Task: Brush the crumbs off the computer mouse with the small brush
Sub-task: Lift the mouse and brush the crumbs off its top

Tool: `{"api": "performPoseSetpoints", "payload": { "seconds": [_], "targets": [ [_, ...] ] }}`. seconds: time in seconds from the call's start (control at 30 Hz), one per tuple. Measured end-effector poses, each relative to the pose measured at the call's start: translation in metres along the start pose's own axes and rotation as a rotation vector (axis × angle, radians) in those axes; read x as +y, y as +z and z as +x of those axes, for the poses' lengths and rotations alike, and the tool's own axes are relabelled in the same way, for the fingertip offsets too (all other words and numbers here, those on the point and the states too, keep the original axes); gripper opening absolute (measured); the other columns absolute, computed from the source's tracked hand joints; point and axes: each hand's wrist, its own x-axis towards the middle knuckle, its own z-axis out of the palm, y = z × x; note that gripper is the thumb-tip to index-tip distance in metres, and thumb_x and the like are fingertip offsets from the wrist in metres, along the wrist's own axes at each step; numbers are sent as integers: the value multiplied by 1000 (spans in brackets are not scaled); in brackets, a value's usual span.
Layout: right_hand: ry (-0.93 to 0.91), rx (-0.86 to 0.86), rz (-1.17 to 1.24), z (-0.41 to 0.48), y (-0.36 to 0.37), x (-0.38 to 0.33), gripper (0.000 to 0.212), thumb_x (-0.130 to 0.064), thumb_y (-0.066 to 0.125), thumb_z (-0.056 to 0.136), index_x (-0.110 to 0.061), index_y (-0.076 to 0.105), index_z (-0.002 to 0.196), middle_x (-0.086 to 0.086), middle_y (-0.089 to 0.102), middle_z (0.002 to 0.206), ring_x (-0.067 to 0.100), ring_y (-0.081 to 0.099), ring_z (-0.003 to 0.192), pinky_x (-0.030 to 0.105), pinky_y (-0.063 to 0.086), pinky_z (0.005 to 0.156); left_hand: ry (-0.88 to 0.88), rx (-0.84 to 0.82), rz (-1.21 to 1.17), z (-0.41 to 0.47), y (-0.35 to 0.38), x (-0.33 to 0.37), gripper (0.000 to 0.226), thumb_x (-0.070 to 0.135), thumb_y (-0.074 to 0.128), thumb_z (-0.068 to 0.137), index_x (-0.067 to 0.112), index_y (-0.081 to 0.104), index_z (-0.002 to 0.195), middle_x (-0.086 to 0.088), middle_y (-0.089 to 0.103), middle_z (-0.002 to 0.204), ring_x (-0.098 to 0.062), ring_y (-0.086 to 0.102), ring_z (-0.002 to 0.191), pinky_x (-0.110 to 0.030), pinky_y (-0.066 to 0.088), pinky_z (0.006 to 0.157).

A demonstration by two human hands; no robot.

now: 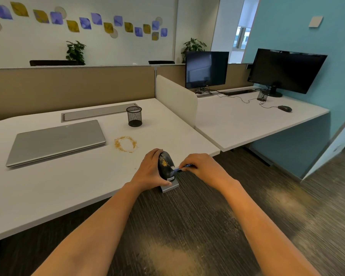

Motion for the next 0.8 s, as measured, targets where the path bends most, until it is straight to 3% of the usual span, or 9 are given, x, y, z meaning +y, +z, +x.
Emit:
{"api": "performPoseSetpoints", "payload": {
  "seconds": [0.27, 0.63, 0.73, 0.8],
  "targets": [
    [-39, 228, 103, 15, -6, -12, 18, -14, 59, 88, -11, 70, 102, 5, 70, 103, 14, 62, 94, 24, 48, 85, 14, -5, -14, 1, 3, 4, 111, 54, 75, 49, 19, 22, 139, -2, 25, 144, -18, 22, 132, -23, 18, 104],
    [-5, -6, -64, 7, -3, -18, 21, -19, 56, 90, -15, 68, 106, 3, 68, 110, 16, 61, 100, 27, 47, 91, 9, -11, 26, 2, -4, -4, 112, 47, 81, 52, 17, 19, 141, -4, 23, 146, -19, 22, 133, -26, 21, 106],
    [114, 190, 223, 10, -6, -17, 17, -21, 61, 87, -14, 70, 99, 2, 71, 100, 10, 63, 91, 16, 48, 82, 29, -12, 17, 2, -2, -3, 110, 47, 80, 52, 18, 20, 140, -2, 24, 144, -18, 23, 132, -24, 20, 105],
    [241, 342, 428, 19, -9, -15, 13, -20, 64, 85, -12, 71, 92, 7, 73, 91, 13, 67, 85, 20, 52, 80, 47, -16, 6, 3, -1, -1, 109, 48, 80, 52, 19, 21, 139, -2, 24, 144, -17, 23, 131, -22, 20, 104]
  ]
}}
